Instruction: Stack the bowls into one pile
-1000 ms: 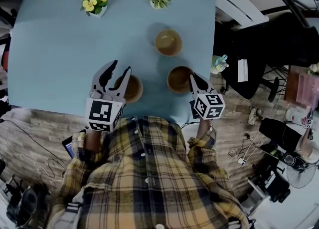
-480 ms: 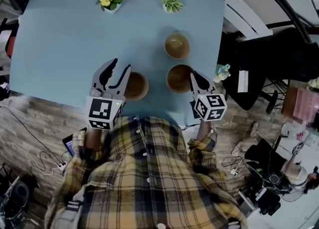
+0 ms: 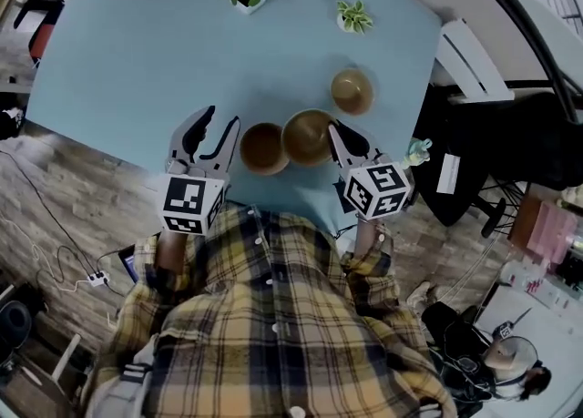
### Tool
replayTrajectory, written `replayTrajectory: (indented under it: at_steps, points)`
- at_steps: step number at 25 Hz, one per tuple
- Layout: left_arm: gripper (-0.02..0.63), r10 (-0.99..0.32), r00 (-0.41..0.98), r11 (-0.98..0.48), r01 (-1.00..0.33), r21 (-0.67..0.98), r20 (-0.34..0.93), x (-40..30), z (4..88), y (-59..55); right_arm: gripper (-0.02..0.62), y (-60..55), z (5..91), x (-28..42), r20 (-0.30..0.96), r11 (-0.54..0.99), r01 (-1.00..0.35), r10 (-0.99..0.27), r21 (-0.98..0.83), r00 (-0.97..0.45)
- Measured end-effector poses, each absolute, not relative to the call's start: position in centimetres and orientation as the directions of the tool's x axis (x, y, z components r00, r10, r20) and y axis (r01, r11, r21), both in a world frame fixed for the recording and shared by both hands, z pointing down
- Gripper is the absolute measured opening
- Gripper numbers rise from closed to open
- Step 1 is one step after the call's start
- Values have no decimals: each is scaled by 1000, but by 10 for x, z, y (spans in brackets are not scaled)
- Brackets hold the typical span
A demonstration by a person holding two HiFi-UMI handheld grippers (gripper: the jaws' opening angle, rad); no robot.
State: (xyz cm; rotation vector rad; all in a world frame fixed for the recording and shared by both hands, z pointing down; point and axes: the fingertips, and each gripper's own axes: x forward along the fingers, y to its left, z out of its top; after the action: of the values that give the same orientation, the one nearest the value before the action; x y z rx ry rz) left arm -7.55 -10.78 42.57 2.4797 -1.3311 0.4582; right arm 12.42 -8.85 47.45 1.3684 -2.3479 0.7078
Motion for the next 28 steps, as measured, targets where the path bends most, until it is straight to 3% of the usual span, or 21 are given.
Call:
replayTrajectory:
  at_steps: [12, 28]
  points:
    - [161, -784, 444, -443, -890, 110, 435, -109, 437, -91, 20, -88, 497, 52, 539, 482, -812, -610, -328, -580]
    - [161, -783, 440, -436, -892, 117, 440, -108, 442, -95, 21, -71, 532, 32, 633, 532, -789, -504, -308, -587]
